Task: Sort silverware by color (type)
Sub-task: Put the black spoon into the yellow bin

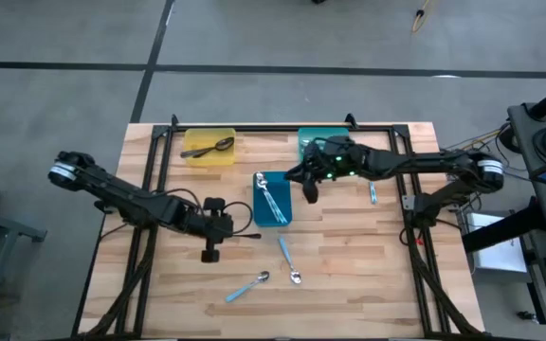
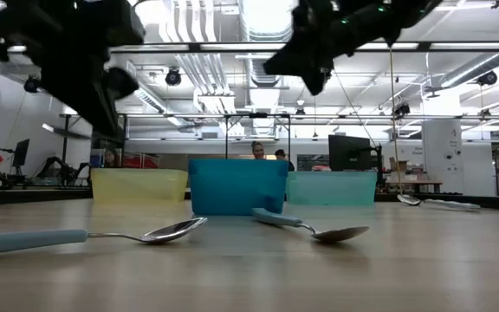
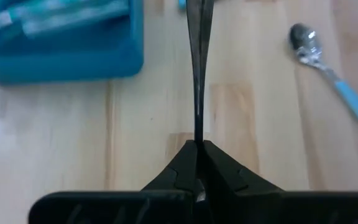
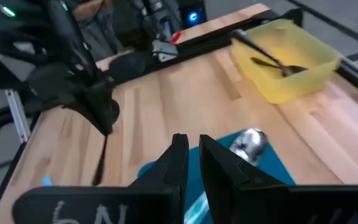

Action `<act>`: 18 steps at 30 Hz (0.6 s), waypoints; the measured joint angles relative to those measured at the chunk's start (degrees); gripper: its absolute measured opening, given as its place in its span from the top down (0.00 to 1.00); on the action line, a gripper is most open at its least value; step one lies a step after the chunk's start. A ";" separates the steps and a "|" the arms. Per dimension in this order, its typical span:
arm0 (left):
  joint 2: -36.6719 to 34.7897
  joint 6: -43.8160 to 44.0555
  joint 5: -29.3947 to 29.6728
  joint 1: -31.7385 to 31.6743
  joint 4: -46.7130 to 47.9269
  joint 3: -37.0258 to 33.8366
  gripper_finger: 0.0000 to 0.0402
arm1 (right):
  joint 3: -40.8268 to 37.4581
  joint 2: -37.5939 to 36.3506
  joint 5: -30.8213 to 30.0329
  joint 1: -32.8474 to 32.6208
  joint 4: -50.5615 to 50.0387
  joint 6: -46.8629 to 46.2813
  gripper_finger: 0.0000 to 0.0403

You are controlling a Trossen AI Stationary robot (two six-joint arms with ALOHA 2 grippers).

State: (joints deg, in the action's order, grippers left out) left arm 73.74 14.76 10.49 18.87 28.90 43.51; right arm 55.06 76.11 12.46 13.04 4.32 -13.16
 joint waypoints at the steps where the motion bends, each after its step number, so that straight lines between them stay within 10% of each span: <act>1: 0.18 -0.66 1.05 0.76 1.07 1.26 1.00 | 1.64 1.53 0.00 -0.54 -0.84 0.61 0.92; 11: 4.49 -5.24 12.82 6.53 19.76 14.76 1.00 | 21.18 16.10 1.58 -5.43 -19.66 8.65 0.92; 18: 6.27 -5.31 13.41 6.95 23.86 18.30 1.00 | 30.14 23.27 17.46 -6.17 -24.55 8.70 0.92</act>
State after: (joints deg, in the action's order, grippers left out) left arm 80.01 9.45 23.91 25.82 52.77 61.80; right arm 85.20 99.38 29.92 6.87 -20.23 -4.46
